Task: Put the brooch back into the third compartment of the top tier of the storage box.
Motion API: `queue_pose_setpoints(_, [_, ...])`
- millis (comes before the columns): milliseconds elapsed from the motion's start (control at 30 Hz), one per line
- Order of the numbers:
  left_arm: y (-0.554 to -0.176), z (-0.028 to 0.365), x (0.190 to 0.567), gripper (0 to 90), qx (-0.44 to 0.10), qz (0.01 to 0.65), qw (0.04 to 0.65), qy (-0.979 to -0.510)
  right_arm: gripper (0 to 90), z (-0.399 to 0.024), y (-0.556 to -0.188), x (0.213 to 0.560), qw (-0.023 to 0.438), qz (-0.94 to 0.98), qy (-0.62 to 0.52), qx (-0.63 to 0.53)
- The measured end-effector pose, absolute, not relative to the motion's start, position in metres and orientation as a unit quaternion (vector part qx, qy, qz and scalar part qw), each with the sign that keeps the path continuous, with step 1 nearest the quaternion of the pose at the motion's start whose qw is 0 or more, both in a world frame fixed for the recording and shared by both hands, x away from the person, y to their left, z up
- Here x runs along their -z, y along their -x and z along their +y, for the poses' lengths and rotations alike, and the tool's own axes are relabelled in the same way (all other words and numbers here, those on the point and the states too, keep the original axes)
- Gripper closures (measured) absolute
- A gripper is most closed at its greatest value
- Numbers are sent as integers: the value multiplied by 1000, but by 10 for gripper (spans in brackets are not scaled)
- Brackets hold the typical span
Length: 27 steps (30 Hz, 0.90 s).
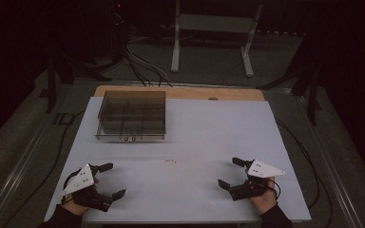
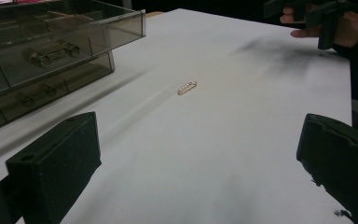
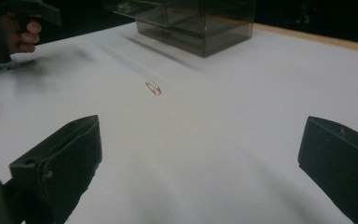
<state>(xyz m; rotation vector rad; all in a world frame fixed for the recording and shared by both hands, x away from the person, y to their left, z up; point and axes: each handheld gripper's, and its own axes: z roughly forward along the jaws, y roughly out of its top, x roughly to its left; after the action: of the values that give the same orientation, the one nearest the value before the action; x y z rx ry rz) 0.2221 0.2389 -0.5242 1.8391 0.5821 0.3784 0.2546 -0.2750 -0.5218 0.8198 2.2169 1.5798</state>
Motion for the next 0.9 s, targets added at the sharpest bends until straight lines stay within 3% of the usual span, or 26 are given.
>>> queue_pose_setpoints(467, [-221,236,523,6,-160,245,558,-777,0,-272,-255,520,141,774,-296,-542])
queue_pose_setpoints(900, [-221,236,523,5,-156,245,561,-775,0,-271,-259,494,157,769,-308,-538])
